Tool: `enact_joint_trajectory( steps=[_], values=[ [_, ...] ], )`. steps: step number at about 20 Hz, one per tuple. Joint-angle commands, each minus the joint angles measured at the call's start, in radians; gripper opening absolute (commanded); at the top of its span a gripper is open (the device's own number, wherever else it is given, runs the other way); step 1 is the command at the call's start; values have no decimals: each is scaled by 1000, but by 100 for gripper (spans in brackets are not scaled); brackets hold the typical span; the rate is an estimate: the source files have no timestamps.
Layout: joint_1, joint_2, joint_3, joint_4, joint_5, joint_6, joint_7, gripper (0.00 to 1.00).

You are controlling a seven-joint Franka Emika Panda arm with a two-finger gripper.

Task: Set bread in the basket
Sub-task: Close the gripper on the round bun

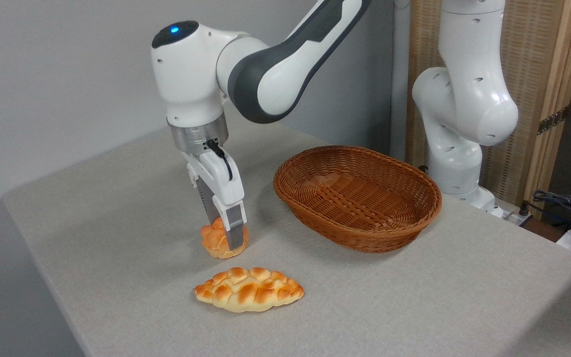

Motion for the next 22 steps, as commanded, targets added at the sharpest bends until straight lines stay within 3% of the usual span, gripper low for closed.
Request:
enact_joint_trajectory(
  steps=[1, 3, 4, 6, 8, 18, 22],
  values=[
    [-11, 27, 5, -2, 13, 34, 16, 100],
    [-11, 33, 5, -2, 13, 37, 18, 100],
    [-11, 35, 7, -1, 13, 37, 21, 91],
    [-11, 33, 5, 2, 13, 37, 29, 61],
    [-11, 31, 5, 3, 13, 35, 38, 50],
    [-9, 24, 7, 4, 13, 29, 47, 50],
    [-3, -31, 16, 6, 11, 3, 44, 51]
  ],
)
